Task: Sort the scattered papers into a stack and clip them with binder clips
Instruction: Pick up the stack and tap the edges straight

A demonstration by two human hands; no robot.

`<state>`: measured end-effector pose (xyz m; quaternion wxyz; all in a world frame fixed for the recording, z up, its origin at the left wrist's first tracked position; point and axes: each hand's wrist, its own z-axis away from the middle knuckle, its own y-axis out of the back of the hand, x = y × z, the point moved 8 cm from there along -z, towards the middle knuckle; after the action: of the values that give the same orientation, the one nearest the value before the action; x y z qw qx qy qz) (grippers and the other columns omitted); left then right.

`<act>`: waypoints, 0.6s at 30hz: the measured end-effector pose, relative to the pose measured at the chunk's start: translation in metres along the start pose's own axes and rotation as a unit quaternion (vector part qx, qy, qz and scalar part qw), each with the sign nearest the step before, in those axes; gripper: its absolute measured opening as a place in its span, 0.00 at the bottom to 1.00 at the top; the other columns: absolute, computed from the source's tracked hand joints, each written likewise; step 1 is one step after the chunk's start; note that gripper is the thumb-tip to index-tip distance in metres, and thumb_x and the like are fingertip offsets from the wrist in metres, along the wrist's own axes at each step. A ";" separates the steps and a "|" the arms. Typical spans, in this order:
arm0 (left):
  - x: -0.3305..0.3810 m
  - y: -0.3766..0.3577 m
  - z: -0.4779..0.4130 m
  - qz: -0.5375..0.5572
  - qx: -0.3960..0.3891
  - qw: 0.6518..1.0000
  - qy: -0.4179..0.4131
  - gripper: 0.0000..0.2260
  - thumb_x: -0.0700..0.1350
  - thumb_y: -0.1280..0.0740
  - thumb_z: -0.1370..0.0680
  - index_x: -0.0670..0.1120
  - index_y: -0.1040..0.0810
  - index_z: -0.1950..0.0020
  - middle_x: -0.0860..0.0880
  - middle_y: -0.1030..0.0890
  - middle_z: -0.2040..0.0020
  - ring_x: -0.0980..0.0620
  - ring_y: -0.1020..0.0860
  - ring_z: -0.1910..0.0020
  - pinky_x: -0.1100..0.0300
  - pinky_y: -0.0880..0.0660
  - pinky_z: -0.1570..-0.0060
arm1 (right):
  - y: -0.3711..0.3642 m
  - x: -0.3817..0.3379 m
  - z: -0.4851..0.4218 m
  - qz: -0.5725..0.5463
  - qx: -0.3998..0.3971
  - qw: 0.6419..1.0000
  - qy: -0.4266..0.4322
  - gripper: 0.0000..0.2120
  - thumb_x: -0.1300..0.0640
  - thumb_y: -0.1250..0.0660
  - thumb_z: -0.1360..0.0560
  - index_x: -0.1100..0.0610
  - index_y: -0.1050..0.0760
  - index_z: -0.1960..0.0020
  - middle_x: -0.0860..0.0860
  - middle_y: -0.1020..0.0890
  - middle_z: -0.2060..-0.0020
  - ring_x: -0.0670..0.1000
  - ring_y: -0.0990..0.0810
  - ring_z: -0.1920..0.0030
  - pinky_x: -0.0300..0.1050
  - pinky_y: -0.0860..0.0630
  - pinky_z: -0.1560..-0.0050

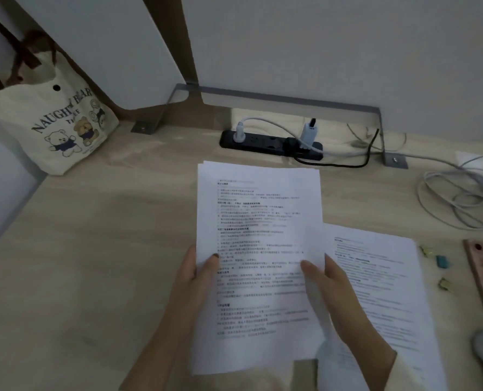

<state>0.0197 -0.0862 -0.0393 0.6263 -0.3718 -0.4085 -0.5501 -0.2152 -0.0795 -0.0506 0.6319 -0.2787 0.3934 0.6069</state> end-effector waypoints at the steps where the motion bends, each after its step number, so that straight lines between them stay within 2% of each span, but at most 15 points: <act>1: -0.004 -0.017 -0.001 -0.006 -0.013 1.000 0.010 0.13 0.42 0.36 0.22 0.48 0.26 0.38 0.50 0.18 0.44 0.51 0.19 0.46 0.51 0.23 0.46 | 0.017 0.001 0.003 0.001 0.024 1.000 0.005 0.11 0.58 0.39 0.23 0.50 0.26 0.42 0.46 0.18 0.51 0.48 0.19 0.51 0.45 0.22 0.52; 2: -0.008 -0.034 -0.001 -0.016 -0.025 0.999 0.020 0.12 0.42 0.37 0.22 0.48 0.26 0.39 0.50 0.18 0.44 0.52 0.19 0.47 0.53 0.22 0.46 | 0.035 0.003 0.005 0.009 0.045 0.999 0.005 0.10 0.59 0.39 0.22 0.49 0.27 0.43 0.44 0.19 0.52 0.47 0.20 0.52 0.43 0.24 0.55; 4: -0.020 -0.069 -0.001 -0.046 -0.046 0.997 0.038 0.11 0.42 0.38 0.22 0.49 0.27 0.40 0.52 0.18 0.46 0.54 0.19 0.49 0.58 0.22 0.49 | 0.071 0.017 0.007 0.031 0.079 0.996 -0.014 0.10 0.59 0.39 0.23 0.49 0.27 0.43 0.45 0.19 0.53 0.49 0.21 0.52 0.47 0.25 0.53; 8: -0.049 -0.136 0.005 -0.141 -0.101 0.982 0.073 0.05 0.44 0.39 0.22 0.53 0.27 0.49 0.51 0.19 0.50 0.52 0.19 0.53 0.55 0.22 0.53 | 0.138 0.053 0.009 0.116 0.138 0.982 -0.062 0.07 0.58 0.39 0.23 0.58 0.25 0.48 0.54 0.19 0.55 0.56 0.21 0.54 0.54 0.24 0.50; 10: -0.063 -0.160 0.006 -0.204 -0.101 0.972 0.057 0.03 0.43 0.38 0.23 0.50 0.28 0.55 0.48 0.22 0.52 0.53 0.22 0.58 0.63 0.26 0.60 | 0.171 0.072 0.010 0.191 0.194 0.959 -0.083 0.09 0.58 0.37 0.25 0.65 0.27 0.56 0.60 0.21 0.58 0.61 0.22 0.56 0.55 0.26 0.53; 12: -0.076 -0.176 0.004 -0.258 -0.078 0.963 0.021 0.06 0.40 0.36 0.25 0.48 0.29 0.61 0.45 0.25 0.52 0.53 0.26 0.60 0.66 0.30 0.61 | 0.196 0.087 0.012 0.260 0.249 0.927 -0.104 0.11 0.58 0.35 0.27 0.66 0.30 0.61 0.65 0.22 0.56 0.65 0.24 0.53 0.53 0.28 0.53; 14: -0.091 -0.186 0.002 -0.268 -0.070 0.961 0.020 0.02 0.38 0.35 0.28 0.45 0.26 0.59 0.43 0.24 0.50 0.48 0.25 0.55 0.58 0.26 0.54 | 0.209 0.095 0.014 0.295 0.273 0.908 -0.115 0.09 0.59 0.33 0.28 0.65 0.26 0.53 0.67 0.26 0.46 0.65 0.28 0.45 0.53 0.31 0.46; 15: -0.095 -0.191 0.003 -0.271 -0.076 0.959 0.016 0.03 0.39 0.36 0.29 0.43 0.24 0.56 0.41 0.23 0.51 0.44 0.24 0.53 0.53 0.24 0.52 | 0.212 0.097 0.015 0.299 0.276 0.905 -0.120 0.13 0.59 0.33 0.28 0.66 0.26 0.47 0.67 0.28 0.42 0.64 0.31 0.41 0.54 0.33 0.42; 16: -0.100 -0.195 0.002 -0.270 -0.085 0.959 0.010 0.07 0.41 0.37 0.30 0.43 0.24 0.54 0.41 0.23 0.51 0.42 0.24 0.51 0.49 0.24 0.51 | 0.215 0.097 0.016 0.301 0.277 0.905 -0.119 0.17 0.60 0.33 0.28 0.65 0.27 0.41 0.67 0.29 0.40 0.64 0.32 0.39 0.55 0.34 0.39; 18: -0.104 -0.198 0.006 -0.230 -0.098 0.968 0.034 0.16 0.46 0.39 0.31 0.46 0.25 0.45 0.47 0.24 0.44 0.47 0.23 0.45 0.48 0.24 0.45 | 0.216 0.095 0.013 0.290 0.270 0.913 -0.101 0.23 0.61 0.33 0.28 0.62 0.31 0.34 0.67 0.29 0.39 0.65 0.32 0.38 0.58 0.34 0.37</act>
<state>-0.1842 -0.0643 -0.1299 0.4573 -0.3084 -0.4054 -0.7290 -0.4304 0.0070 -0.0958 0.5156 0.0918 0.5396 0.6592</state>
